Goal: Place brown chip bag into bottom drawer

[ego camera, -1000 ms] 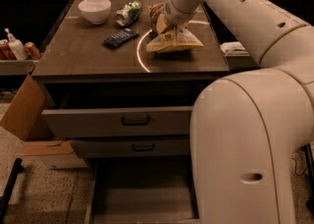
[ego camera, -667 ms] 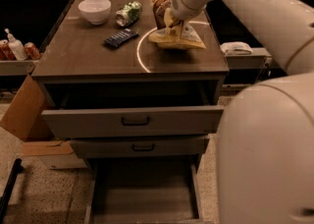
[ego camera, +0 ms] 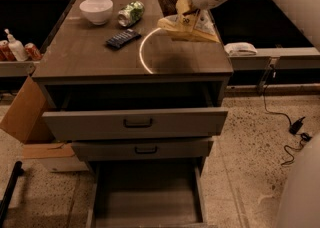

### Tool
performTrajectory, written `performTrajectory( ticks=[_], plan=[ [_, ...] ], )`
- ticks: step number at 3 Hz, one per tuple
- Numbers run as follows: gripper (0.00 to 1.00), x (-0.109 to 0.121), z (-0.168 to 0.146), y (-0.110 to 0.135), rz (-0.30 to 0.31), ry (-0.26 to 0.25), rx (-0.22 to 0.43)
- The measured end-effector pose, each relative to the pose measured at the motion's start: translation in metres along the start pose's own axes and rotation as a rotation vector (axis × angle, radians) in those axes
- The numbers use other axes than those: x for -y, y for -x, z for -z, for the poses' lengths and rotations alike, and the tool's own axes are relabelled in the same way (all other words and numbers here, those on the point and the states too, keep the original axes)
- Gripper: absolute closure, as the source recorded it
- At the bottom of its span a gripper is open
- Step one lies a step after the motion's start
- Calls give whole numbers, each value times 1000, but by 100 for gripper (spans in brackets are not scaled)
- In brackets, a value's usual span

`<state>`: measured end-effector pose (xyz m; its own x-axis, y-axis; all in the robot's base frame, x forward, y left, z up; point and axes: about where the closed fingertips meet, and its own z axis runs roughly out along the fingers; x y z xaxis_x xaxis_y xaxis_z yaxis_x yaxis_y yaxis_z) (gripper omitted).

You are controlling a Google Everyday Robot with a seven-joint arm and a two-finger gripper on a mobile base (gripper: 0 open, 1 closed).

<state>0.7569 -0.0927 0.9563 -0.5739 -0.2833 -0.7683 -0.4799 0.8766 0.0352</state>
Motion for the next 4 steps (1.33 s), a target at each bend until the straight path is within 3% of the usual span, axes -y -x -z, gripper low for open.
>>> performTrajectory(
  ticks=[1,2,4],
  plan=[
    [100,0,0,0,0,0,0],
    [100,-16,2,-13,73,46,-14],
    [100,-84,30,-50,342,230,-18]
  ],
)
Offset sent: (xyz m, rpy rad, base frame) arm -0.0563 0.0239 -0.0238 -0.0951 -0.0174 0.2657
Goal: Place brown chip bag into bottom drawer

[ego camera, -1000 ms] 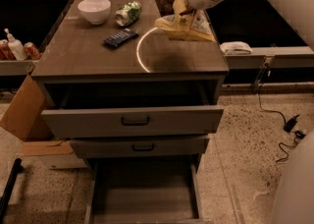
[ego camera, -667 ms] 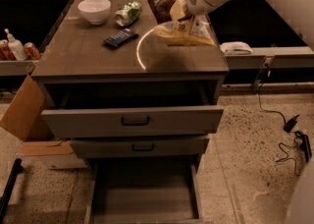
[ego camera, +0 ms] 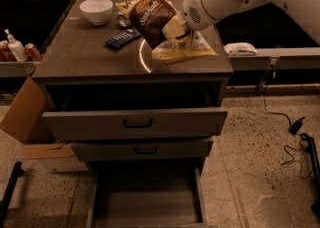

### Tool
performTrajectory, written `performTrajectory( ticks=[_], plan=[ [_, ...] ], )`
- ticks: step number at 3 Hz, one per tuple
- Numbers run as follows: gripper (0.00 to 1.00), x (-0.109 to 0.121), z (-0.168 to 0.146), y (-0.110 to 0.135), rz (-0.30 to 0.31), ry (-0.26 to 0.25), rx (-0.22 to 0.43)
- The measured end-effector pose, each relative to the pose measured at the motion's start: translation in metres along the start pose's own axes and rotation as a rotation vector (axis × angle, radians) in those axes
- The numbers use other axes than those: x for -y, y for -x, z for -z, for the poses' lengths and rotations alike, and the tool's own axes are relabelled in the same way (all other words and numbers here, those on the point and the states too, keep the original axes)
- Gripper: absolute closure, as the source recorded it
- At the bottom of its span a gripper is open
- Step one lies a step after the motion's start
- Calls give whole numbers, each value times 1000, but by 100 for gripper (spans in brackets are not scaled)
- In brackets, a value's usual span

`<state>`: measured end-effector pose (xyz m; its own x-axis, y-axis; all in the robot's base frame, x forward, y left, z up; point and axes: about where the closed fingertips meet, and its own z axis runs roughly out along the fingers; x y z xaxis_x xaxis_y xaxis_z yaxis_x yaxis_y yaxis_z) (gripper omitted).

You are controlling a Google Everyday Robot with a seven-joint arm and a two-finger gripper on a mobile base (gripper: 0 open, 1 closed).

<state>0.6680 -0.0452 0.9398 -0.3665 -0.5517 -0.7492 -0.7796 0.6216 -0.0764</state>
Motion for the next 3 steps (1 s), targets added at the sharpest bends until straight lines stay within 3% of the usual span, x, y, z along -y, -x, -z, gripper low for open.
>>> performTrajectory(
  ticks=[2,3],
  plan=[
    [100,-5,-6,-2,29,30,-9],
    [100,-34,-14,-8,136,140,-35]
  ],
)
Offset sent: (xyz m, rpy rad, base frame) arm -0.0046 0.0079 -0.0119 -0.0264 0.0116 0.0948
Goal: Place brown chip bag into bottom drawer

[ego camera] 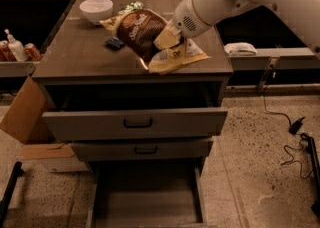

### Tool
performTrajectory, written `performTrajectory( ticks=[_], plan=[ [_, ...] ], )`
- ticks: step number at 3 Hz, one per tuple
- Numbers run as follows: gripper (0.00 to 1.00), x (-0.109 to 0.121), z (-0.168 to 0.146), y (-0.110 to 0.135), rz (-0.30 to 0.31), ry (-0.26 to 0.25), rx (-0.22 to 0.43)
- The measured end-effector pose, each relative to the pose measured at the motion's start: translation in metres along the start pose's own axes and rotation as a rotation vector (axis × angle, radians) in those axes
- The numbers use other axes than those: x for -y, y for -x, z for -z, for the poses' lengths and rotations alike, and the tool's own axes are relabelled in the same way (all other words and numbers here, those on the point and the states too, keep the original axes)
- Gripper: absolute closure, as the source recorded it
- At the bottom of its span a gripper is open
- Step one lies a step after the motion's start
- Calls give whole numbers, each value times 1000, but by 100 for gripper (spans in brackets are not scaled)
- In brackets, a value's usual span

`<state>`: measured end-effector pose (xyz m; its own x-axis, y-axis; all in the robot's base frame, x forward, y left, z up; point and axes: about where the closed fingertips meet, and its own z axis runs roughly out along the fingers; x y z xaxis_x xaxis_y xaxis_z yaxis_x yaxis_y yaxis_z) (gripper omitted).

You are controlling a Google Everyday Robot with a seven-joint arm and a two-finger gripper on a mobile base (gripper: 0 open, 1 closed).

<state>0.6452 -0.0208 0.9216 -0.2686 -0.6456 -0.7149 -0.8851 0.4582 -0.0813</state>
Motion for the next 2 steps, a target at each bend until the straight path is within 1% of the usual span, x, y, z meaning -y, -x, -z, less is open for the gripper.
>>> performTrajectory(
  ticks=[1,2],
  plan=[
    [100,-45,-8,-3,189,124,-19],
    [100,-47,-11,-4,193,127,-22]
  ],
)
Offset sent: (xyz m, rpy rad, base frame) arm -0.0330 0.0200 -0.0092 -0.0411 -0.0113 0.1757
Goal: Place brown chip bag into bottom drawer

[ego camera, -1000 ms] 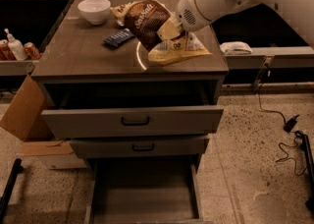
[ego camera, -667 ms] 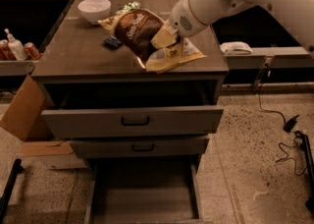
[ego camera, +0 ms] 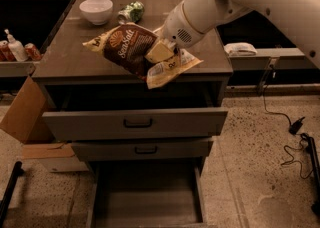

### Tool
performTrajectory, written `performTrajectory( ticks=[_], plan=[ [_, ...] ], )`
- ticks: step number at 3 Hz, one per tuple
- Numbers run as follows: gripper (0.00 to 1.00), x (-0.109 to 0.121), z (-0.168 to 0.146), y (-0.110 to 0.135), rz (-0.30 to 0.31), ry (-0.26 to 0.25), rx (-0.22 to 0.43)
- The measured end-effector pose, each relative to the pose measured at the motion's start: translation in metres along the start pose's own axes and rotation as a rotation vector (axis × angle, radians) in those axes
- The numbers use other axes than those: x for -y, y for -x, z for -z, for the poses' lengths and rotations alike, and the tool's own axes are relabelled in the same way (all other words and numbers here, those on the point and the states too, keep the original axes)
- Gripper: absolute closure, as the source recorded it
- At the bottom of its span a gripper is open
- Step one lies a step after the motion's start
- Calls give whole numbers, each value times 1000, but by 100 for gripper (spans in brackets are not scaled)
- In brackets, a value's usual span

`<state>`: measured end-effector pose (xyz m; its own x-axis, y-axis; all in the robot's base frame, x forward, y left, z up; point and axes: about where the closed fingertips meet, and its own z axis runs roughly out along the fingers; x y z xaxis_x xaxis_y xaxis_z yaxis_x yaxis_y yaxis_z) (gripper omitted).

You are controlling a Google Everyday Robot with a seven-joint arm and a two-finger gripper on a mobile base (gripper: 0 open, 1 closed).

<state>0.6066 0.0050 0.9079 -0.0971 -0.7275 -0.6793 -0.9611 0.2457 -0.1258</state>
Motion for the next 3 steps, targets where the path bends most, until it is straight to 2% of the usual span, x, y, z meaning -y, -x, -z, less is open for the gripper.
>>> performTrajectory(
  ticks=[1,3],
  plan=[
    [100,-20,-11,-11,31,23,-4],
    [100,-86,-45,-44,131,154,16]
  ],
)
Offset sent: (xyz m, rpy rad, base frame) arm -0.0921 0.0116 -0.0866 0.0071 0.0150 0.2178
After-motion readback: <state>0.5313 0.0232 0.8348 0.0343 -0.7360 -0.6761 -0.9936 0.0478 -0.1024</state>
